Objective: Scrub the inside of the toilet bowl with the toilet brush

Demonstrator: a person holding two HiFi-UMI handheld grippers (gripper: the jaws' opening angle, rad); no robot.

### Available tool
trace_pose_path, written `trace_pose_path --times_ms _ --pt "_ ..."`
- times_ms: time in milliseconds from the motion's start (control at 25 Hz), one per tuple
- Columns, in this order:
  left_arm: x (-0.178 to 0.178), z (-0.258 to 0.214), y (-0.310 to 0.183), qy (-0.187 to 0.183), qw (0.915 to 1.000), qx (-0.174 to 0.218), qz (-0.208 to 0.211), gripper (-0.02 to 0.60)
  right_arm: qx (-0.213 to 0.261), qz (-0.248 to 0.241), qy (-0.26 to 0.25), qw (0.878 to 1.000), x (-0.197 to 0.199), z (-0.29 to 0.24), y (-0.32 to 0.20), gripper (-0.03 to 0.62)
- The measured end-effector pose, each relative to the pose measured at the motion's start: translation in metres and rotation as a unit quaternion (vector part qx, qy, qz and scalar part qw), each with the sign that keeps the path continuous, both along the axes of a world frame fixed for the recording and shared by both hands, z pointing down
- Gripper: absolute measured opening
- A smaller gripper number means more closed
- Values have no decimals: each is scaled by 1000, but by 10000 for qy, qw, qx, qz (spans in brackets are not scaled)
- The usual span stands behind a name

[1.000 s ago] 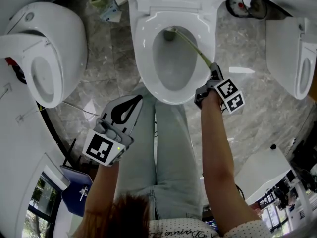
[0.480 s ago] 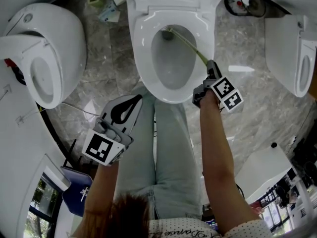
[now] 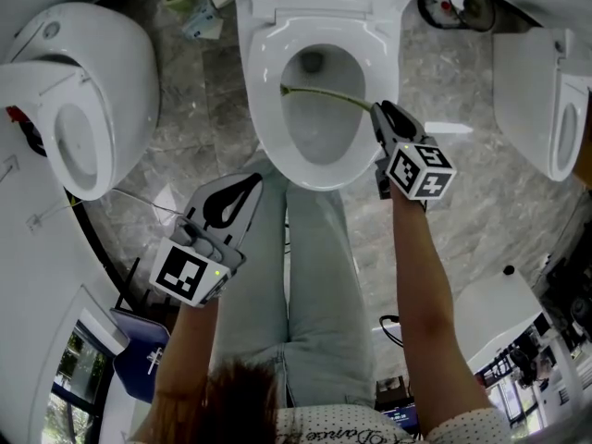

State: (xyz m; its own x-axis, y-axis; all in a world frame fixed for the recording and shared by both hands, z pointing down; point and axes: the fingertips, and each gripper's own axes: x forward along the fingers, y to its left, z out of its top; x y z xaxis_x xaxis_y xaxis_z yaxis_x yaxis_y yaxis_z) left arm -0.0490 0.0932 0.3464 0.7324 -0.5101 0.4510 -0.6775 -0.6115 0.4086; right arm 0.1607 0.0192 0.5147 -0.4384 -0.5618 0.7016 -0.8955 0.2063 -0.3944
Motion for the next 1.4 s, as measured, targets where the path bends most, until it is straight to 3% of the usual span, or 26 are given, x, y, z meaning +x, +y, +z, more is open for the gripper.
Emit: trace_pose_path --times_ms 160,320,400,520,760,920,1000,1240,1400 --pt "0 2 0 -38 10000 -9 4 3 165 -959 273 9949 -7 -6 7 89" --pt "2 1 0 -19 10000 6 17 3 370 -2005 621 9770 -13 -16 17 87" --pt "3 2 1 -42 10000 -16 23 3 563 -2722 890 9565 -21 -24 22 86" --pt "5 4 3 -119 9999 -70 42 3 882 -3775 1207 9139 -39 -39 33 86" --pt "13 1 4 -69 9999 -37 101 3 1112 -5092 1681 8367 -45 -47 56 84" --pt "12 1 2 -123 9999 31 92 3 1221 -5597 2162 7906 -39 -45 66 80" --pt "11 0 1 -130 9999 50 76 3 1248 -5731 2370 7745 -35 -44 69 78" --pt "10 2 1 -165 9999 30 40 3 1278 -5774 2608 7631 -25 -42 72 77" --pt "12 1 2 -109 9999 30 41 3 1314 -5854 2843 7478 -16 -42 71 75"
